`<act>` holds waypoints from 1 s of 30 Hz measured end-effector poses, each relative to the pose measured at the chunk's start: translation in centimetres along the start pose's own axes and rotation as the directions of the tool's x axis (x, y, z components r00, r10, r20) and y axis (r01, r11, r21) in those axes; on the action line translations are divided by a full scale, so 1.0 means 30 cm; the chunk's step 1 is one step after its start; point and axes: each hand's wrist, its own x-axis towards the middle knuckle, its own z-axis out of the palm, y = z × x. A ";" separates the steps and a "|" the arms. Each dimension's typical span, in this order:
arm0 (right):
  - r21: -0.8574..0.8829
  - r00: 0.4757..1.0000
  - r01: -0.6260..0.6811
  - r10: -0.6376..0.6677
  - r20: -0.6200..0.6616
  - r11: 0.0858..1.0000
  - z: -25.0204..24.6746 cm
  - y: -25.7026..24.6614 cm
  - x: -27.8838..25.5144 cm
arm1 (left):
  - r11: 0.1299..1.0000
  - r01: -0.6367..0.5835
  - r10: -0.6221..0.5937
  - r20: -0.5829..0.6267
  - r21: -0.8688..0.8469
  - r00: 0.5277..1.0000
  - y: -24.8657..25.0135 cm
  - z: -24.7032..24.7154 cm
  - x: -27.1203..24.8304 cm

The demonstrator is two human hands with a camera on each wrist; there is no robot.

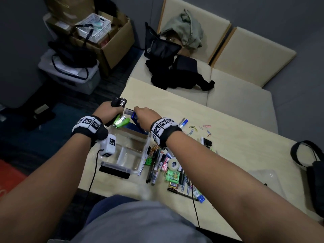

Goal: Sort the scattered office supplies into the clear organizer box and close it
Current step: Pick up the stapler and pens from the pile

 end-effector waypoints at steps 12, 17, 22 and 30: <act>-0.006 0.988 0.047 -0.046 0.147 0.999 0.030 -0.026 0.104 | 0.992 0.021 -0.027 -0.044 -0.127 0.999 -0.057 -0.014 0.028; 0.076 0.963 0.010 -0.030 0.266 0.997 0.099 -0.003 0.085 | 0.990 0.007 -0.020 -0.086 -0.143 0.996 -0.051 0.003 0.029; 0.146 0.963 -0.041 0.000 0.270 0.988 0.133 0.008 0.061 | 0.993 0.012 -0.029 -0.137 -0.121 0.990 -0.036 0.030 0.018; 0.511 0.995 -0.097 0.087 0.044 0.854 0.124 0.046 0.004 | 0.998 -0.008 0.018 -0.158 0.064 0.987 -0.030 0.068 0.024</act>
